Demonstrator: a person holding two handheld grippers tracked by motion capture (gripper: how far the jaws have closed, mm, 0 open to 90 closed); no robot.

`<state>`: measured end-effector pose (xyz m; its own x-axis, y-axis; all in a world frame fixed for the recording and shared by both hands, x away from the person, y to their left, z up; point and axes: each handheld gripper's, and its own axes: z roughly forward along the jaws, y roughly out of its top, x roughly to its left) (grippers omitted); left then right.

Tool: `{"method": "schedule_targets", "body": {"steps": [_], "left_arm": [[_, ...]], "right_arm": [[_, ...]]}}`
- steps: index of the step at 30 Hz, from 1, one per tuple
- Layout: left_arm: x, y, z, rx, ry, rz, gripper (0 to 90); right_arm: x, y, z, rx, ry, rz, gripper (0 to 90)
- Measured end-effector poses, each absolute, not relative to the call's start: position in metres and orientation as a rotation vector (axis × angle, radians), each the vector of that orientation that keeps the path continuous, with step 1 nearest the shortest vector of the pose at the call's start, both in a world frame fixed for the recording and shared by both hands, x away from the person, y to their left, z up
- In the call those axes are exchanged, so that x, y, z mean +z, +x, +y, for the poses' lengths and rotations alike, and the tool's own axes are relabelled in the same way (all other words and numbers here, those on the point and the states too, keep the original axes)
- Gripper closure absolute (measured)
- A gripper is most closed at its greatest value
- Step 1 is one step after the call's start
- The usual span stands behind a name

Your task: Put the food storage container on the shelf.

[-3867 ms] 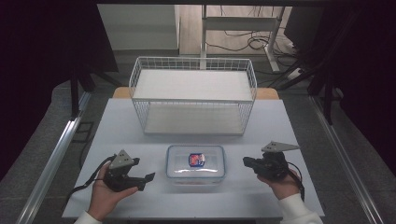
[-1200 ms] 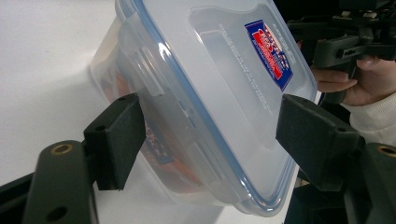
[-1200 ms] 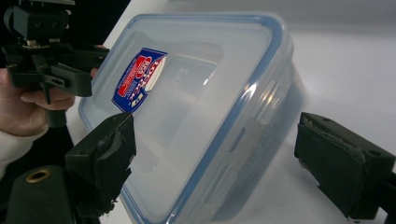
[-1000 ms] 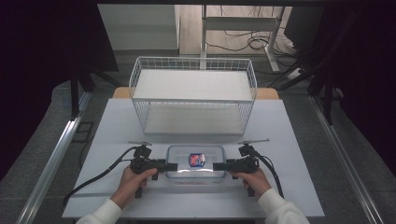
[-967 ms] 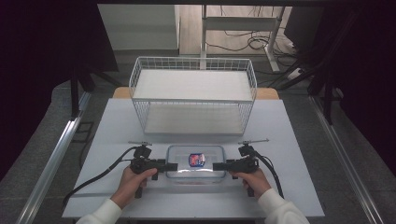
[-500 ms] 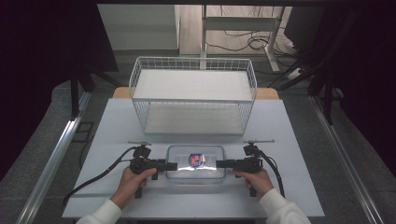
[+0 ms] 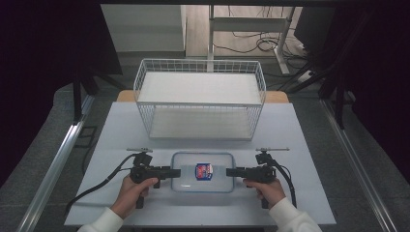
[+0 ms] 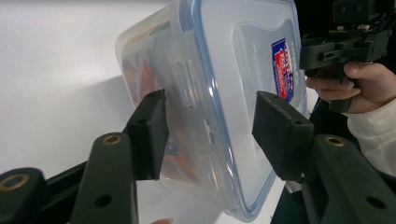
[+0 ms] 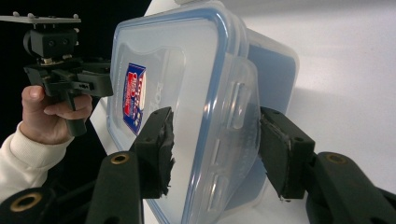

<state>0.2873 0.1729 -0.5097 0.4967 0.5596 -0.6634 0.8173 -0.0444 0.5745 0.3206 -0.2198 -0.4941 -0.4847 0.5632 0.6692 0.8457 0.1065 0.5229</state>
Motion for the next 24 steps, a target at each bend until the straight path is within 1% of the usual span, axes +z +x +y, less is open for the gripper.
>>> {"method": "schedule_targets", "body": {"steps": [8, 24], "left_arm": [[-0.504, 0.286, 0.177, -0.306, 1.709, 1.167, 50.6], [-0.492, 0.293, 0.175, -0.267, 1.708, 1.158, 51.1]], "right_arm": [[-0.492, 0.318, -0.218, -1.332, -1.405, -2.067, 48.9], [-0.481, 0.324, -0.218, -1.367, -1.402, -2.083, 49.2]]}}
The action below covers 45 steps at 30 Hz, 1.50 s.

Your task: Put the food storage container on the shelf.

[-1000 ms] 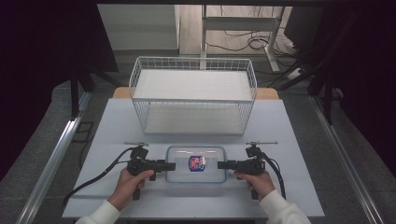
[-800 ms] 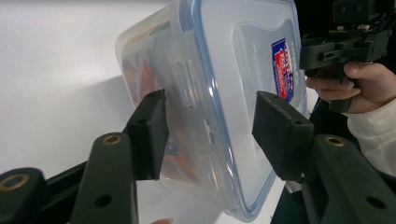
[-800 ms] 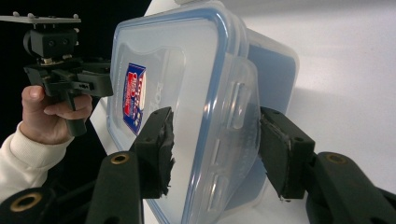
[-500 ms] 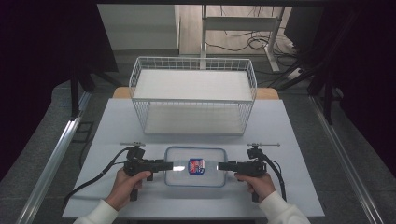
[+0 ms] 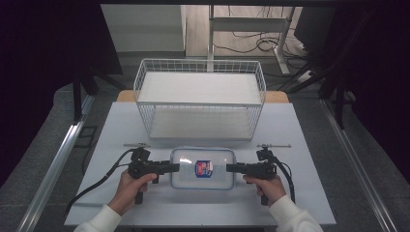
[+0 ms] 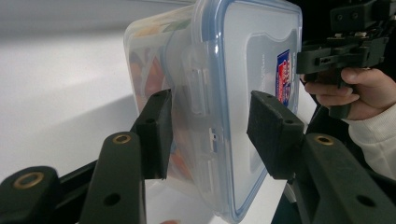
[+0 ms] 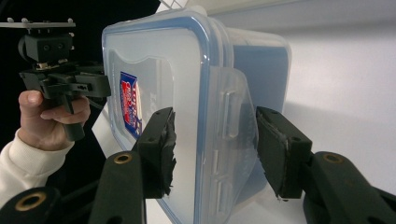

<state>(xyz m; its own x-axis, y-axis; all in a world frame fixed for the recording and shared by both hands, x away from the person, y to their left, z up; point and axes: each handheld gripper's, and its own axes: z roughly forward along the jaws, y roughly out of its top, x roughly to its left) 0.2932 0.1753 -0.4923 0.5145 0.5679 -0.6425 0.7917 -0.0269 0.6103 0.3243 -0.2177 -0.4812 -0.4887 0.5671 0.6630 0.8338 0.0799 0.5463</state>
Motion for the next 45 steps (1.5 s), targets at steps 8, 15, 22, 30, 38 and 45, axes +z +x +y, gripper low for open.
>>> {"method": "schedule_targets", "body": {"steps": [8, 15, 22, 30, 38, 45], "left_arm": [[-0.488, 0.308, 0.18, -0.242, 1.703, 1.142, 51.1], [-0.488, 0.337, 0.19, -0.211, 1.688, 1.123, 51.1], [-0.493, 0.362, 0.195, -0.199, 1.669, 1.132, 50.8], [-0.494, 0.387, 0.194, -0.19, 1.677, 1.13, 50.8], [-0.508, 0.399, 0.191, -0.203, 1.676, 1.155, 50.5], [-0.513, 0.404, 0.191, -0.227, 1.609, 1.195, 50.3]], "right_arm": [[-0.474, 0.338, -0.213, -1.397, -1.386, -2.118, 49.2], [-0.468, 0.367, -0.203, -1.42, -1.362, -2.157, 49.2], [-0.466, 0.398, -0.195, -1.444, -1.362, -2.18, 49.2], [-0.475, 0.416, -0.196, -1.492, -1.391, -2.132, 49.1], [-0.488, 0.427, -0.199, -1.484, -1.444, -2.115, 48.8], [-0.493, 0.432, -0.2, -1.485, -1.491, -2.074, 48.5]]}}
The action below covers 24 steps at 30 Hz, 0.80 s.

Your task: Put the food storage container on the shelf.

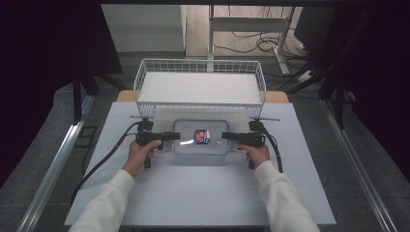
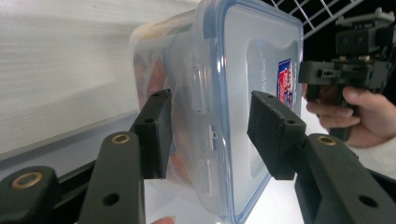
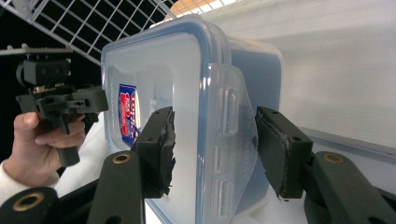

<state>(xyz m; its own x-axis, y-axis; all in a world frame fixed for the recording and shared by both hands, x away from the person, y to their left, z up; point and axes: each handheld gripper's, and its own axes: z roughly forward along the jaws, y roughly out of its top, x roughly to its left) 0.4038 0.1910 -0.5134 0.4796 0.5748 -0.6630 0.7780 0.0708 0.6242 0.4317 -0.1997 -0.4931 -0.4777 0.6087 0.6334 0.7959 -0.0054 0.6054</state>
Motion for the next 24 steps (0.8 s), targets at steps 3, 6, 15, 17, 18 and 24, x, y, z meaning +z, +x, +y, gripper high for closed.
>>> {"method": "schedule_targets", "body": {"steps": [3, 6, 15, 17, 18, 24], "left_arm": [[-0.5136, 0.405, 0.1905, -0.231, 1.596, 1.212, 50.0], [-0.5136, 0.4055, 0.1897, -0.231, 1.58, 1.234, 49.7], [-0.5178, 0.4082, 0.186, -0.23, 1.559, 1.265, 45.9], [-0.5189, 0.4089, 0.1857, -0.23, 1.56, 1.268, 44.9], [-0.5192, 0.4092, 0.1853, -0.234, 1.549, 1.271, 44.7], [-0.5159, 0.4063, 0.1866, -0.214, 1.545, 1.269, 37.7]], "right_arm": [[-0.4937, 0.4327, -0.1995, -1.482, -1.511, -2.058, 48.3], [-0.4935, 0.4319, -0.1981, -1.487, -1.545, -2.049, 48.0], [-0.4932, 0.4295, -0.1925, -1.508, -1.666, -2.028, 47.4], [-0.4938, 0.4294, -0.192, -1.507, -1.681, -2.03, 46.6], [-0.4939, 0.4294, -0.1916, -1.506, -1.689, -2.028, 46.3], [-0.4911, 0.4266, -0.1914, -1.541, -1.728, -2.052, 38.8]]}}
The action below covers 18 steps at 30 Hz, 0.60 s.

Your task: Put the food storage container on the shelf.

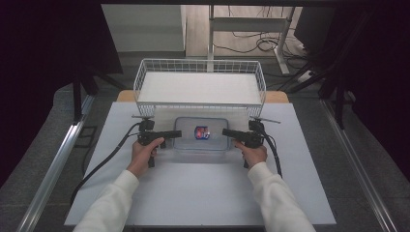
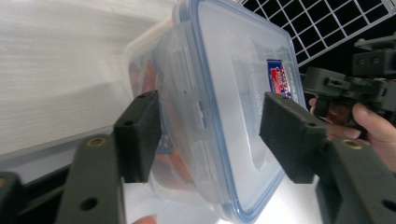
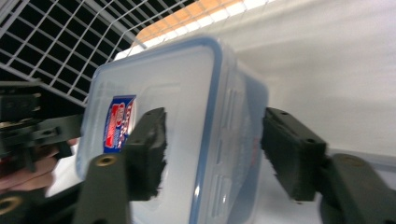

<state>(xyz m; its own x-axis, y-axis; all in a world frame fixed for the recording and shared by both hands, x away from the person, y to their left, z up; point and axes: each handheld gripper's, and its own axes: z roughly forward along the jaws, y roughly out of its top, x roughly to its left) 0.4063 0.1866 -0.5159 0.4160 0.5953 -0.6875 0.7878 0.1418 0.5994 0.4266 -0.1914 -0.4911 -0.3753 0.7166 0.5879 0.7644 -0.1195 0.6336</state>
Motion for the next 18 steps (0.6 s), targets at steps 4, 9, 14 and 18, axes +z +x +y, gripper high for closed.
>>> {"method": "schedule_targets", "body": {"steps": [4, 9, 14, 18], "left_arm": [[-0.507, 0.395, 0.187, -0.141, 1.582, 1.246, 34.8], [-0.495, 0.375, 0.189, -0.07, 1.659, 1.198, 31.4], [-0.488, 0.347, 0.192, -0.059, 1.679, 1.138, 30.6], [-0.487, 0.319, 0.191, -0.029, 1.757, 1.076, 30.4]], "right_arm": [[-0.481, 0.416, -0.193, -1.559, -1.734, -2.135, 34.5], [-0.469, 0.397, -0.198, -1.583, -1.672, -2.24, 34.6], [-0.458, 0.373, -0.202, -1.58, -1.539, -2.431, 36.1], [-0.455, 0.349, -0.2, -1.559, -1.374, -2.571, 44.7]]}}
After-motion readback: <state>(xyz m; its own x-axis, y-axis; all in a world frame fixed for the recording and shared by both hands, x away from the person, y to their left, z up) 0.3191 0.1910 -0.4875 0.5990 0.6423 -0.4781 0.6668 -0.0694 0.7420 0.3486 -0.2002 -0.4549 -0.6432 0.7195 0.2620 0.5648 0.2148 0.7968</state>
